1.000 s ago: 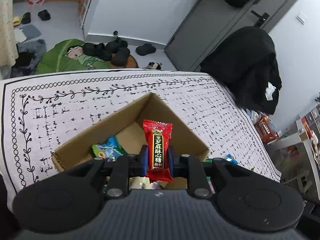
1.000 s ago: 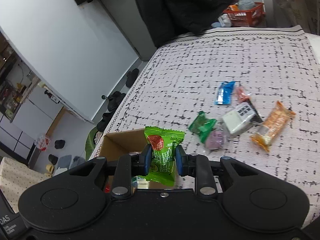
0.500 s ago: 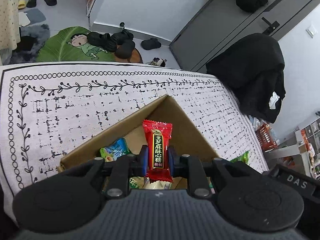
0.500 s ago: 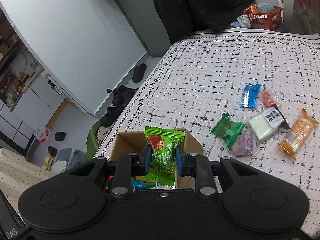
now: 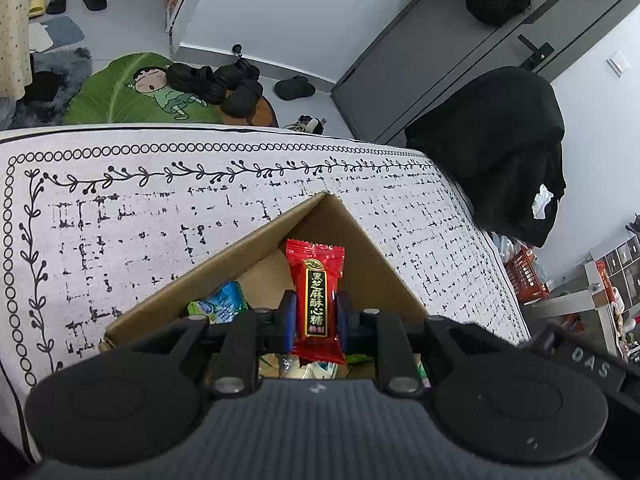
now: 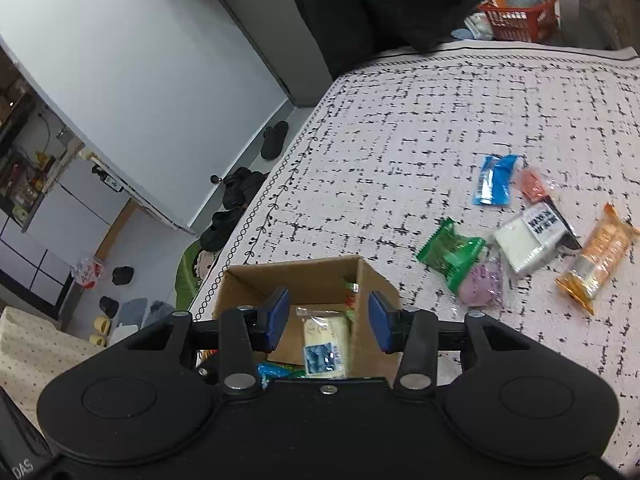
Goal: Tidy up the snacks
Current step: 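Carry the red bar and green pack into the box and open both grippers, then withdraw both grippers from the box back toward the snack pile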
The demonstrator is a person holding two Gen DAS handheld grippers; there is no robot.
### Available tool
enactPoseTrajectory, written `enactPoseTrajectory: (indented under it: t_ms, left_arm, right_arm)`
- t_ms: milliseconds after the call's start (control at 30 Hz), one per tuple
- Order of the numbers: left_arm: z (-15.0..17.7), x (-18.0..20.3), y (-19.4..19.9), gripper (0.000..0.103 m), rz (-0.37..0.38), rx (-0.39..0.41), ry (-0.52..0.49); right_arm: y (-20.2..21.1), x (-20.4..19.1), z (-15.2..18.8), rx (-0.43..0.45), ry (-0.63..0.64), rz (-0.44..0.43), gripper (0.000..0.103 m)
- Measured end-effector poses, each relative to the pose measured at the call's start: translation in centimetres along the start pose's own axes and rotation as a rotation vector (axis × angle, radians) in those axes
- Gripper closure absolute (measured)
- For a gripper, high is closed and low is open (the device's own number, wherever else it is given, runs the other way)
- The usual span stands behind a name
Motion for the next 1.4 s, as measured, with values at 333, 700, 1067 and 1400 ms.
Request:
enactPoseTrajectory:
  t_ms: [333, 700, 1067, 1400]
  left_arm:
    - [-0.1, 1.5, -0.2, 0.077, 0.005, 0.028, -0.040]
    - [1.7, 3.1, -0.4, 0.045, -0.029, -0.015, -0.098]
    - [4.3, 7.5, -0.5, 0.020, -0.003, -0.033, -0.203]
    - [6.9, 11.3, -1.3, 0.020, 0.040, -0.049, -0.265]
  right_arm:
    - [1.3, 4.5, 0.1, -0.001, -0.055, 0.050, 0.057]
    - [2.9, 12.0, 0.4, 0.014, -0.146, 0.129, 0.052]
    - [3.9, 16.6, 0.4, 0.033, -0.211, 0.131, 0.045]
    - [3.3, 19.2, 0.4, 0.030, -0.255, 0.089, 0.048]
Point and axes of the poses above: each gripper's, at about its wrist camera, not at the fingertips, and y roughly against the way its jaws point, x to its right, z to its underside, the point moved 1 cm from there along -y, roughly the way its jaws point, and after that the axes turned 4 degrees about z, right-handed, at the moved point
